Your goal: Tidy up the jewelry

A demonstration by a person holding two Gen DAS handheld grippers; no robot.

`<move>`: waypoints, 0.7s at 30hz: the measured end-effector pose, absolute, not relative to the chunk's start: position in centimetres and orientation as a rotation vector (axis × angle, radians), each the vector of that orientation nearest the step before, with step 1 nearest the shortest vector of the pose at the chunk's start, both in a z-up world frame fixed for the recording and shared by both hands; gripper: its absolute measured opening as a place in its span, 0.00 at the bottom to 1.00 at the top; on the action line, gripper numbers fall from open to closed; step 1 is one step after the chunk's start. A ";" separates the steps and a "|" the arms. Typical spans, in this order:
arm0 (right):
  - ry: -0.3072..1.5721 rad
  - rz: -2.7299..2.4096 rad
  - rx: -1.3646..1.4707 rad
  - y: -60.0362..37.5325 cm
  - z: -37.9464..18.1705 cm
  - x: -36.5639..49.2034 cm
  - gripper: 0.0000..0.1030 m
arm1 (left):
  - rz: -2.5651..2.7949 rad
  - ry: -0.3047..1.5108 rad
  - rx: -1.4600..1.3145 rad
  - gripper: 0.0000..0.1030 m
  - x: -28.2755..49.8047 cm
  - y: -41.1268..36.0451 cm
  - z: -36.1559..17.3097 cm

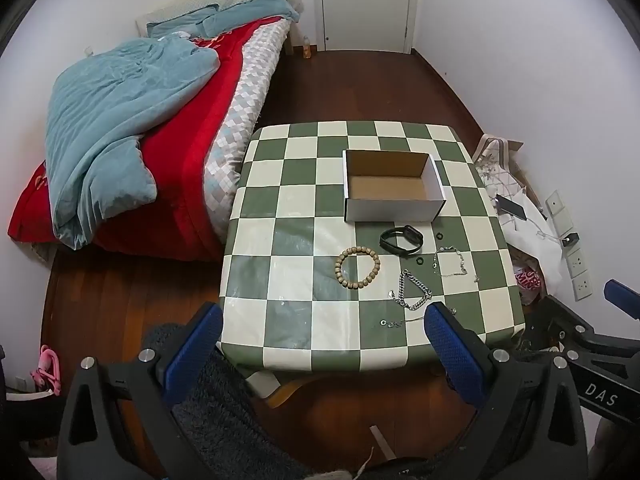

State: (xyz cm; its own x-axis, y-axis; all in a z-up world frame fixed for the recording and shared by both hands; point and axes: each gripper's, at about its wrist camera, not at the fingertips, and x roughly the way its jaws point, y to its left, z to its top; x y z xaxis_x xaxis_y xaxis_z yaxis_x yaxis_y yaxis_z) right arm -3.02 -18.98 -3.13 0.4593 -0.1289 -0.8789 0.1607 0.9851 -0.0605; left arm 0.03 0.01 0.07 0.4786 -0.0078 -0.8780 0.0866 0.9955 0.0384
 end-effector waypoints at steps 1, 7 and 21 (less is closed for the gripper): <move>1.078 -0.177 0.033 -19.0 -2.7 -3.1 1.00 | -0.059 1.071 0.081 1.00 0.1 0.0 0.1; 1.067 -0.172 0.035 -19.1 -1.6 -3.2 1.00 | -0.058 1.067 0.081 1.00 0.1 -0.2 0.5; 1.048 -0.178 0.027 -19.1 -0.9 -3.7 1.00 | -0.060 1.062 0.078 1.00 -0.1 -0.2 0.7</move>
